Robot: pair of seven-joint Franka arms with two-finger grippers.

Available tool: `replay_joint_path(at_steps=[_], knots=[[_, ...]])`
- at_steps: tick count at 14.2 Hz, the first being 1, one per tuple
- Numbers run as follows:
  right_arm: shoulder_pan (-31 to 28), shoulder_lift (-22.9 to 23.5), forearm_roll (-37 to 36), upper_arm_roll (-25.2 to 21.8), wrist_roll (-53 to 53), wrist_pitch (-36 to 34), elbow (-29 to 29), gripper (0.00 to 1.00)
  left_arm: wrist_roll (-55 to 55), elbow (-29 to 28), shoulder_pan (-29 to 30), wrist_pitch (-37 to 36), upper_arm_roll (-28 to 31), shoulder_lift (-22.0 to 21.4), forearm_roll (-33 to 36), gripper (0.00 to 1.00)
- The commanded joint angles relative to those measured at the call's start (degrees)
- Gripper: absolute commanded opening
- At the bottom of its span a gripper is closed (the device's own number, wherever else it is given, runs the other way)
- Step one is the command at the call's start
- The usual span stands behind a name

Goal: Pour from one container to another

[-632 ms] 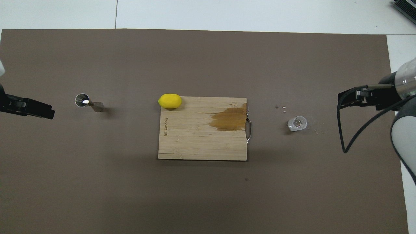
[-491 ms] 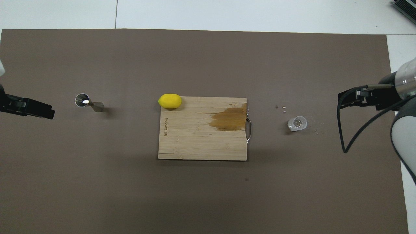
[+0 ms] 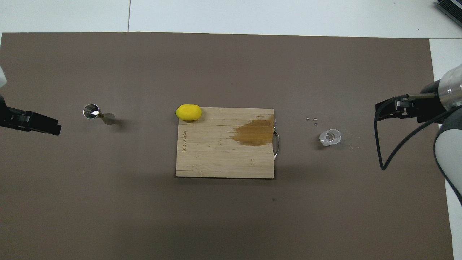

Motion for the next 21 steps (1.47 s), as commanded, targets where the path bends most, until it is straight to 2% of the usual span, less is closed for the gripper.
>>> replay_joint_path(at_steps=[1,5,8,10,14,17,19,21], knots=[[-0.6,0.1,1.1,0.4,0.6,-1.2,0.6,1.00,-1.3,-0.8,-1.2,0.1,0.0,-1.1,0.6,1.00],[-0.6,0.1,1.1,0.4,0.6,-1.2,0.6,1.00,-1.3,-1.3,-0.2,-1.5,0.6,-1.1,-0.5,1.00],[-0.7,0.1,1.1,0.4,0.6,-1.2,0.6,1.00,-2.0,-2.2,4.5,-1.9,0.6,-0.9,-2.3,1.00],[-0.6,0.1,1.1,0.4,0.6,-1.2,0.6,1.00,-4.0,-2.2,8.2,-1.7,0.6,0.0,-6.4,1.00],[-0.6,0.1,1.1,0.4,0.6,-1.2,0.6,1.00,-24.0,-2.2,10.4,-1.0,0.6,3.8,-11.0,1.00],[-0.6,0.1,1.1,0.4,0.6,-1.2,0.6,1.00,-39.3,-2.7,10.4,2.4,3.1,8.0,-18.8,1.00],[-0.6,0.1,1.1,0.4,0.6,-1.2,0.6,1.00,-48.3,-5.8,10.4,6.2,5.1,8.7,-24.9,1.00],[-0.6,0.1,1.1,0.4,0.6,-1.2,0.6,1.00,-57.7,-11.6,10.4,12.4,6.5,8.3,-33.5,1.00]])
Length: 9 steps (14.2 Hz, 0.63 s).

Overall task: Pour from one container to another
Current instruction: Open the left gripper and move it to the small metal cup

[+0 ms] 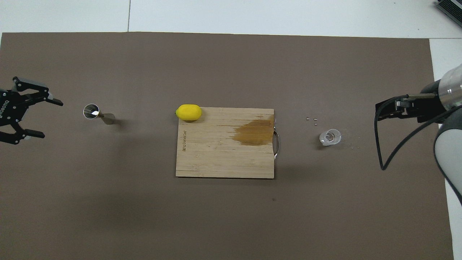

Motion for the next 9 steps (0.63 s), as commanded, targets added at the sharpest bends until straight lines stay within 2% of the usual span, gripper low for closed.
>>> replay_joint_path(at_steps=[1,4,7,9], knots=[[-0.6,0.1,1.1,0.4,0.6,-1.2,0.6,1.00,-13.1,-8.5,0.2,8.5,1.1,-1.7,-10.3,1.00],[-0.6,0.1,1.1,0.4,0.6,-1.2,0.6,1.00,-23.4,-14.3,0.1,16.7,1.1,-1.5,-20.0,1.00],[-0.6,0.1,1.1,0.4,0.6,-1.2,0.6,1.00,-25.0,-18.1,2.5,18.5,1.1,-0.6,-29.3,1.00],[-0.6,0.1,1.1,0.4,0.6,-1.2,0.6,1.00,-25.6,-18.8,4.9,18.7,1.1,1.8,-33.6,1.00]])
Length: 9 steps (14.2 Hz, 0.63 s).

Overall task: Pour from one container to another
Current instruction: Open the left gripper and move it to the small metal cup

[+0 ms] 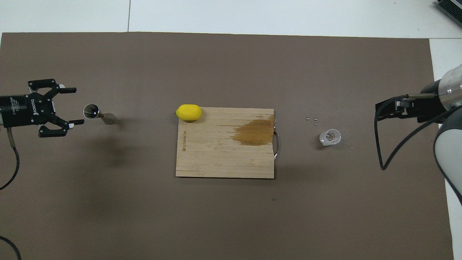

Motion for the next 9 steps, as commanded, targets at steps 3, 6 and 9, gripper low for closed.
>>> replay_joint_path(at_steps=[3,6,9], knots=[[-0.6,0.1,1.1,0.4,0.6,-1.2,0.6,1.00,-1.3,-4.3,4.2,2.6,-0.3,2.8,-10.4,1.00],[-0.6,0.1,1.1,0.4,0.6,-1.2,0.6,1.00,-0.9,-6.8,4.5,3.6,-0.4,2.9,-13.2,1.00],[-0.6,0.1,1.1,0.4,0.6,-1.2,0.6,1.00,1.0,-8.2,3.7,4.0,-0.4,3.3,-14.2,1.00]])
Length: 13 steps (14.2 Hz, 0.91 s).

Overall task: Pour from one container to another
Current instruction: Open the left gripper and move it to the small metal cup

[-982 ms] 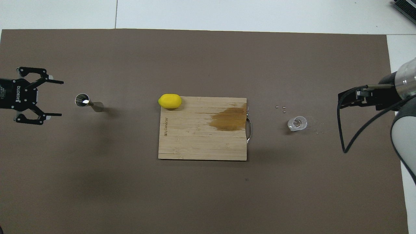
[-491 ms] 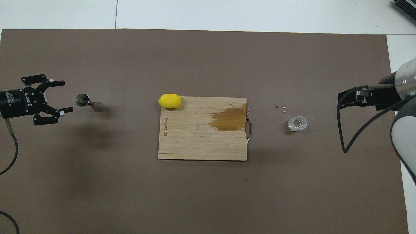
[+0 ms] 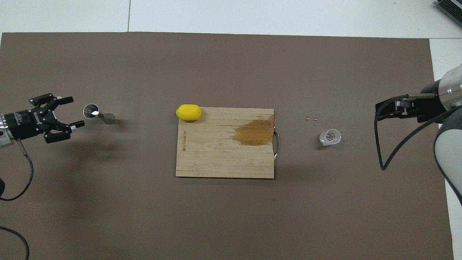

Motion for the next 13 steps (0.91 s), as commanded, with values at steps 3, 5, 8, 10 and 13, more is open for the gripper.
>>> replay_joint_path(at_steps=[3,5,8,10,13], knots=[[-0.6,0.1,1.1,0.4,0.6,-1.2,0.6,1.00,3.7,-3.3,-1.7,2.3,-0.1,-0.9,-2.3,1.00],[-0.6,0.1,1.1,0.4,0.6,-1.2,0.6,1.00,3.8,-3.5,-2.3,3.3,-0.1,-0.8,-2.7,1.00],[-0.6,0.1,1.1,0.4,0.6,-1.2,0.6,1.00,4.2,-3.4,-3.3,4.5,-0.1,-0.6,-3.6,0.91],[-0.7,0.1,1.1,0.4,0.6,-1.2,0.6,1.00,4.2,-3.4,-4.6,6.0,-0.1,-0.4,-4.8,0.88],[-0.6,0.1,1.1,0.4,0.6,-1.2,0.6,1.00,4.3,-3.4,-4.3,6.0,-0.1,-0.5,-4.9,0.85]])
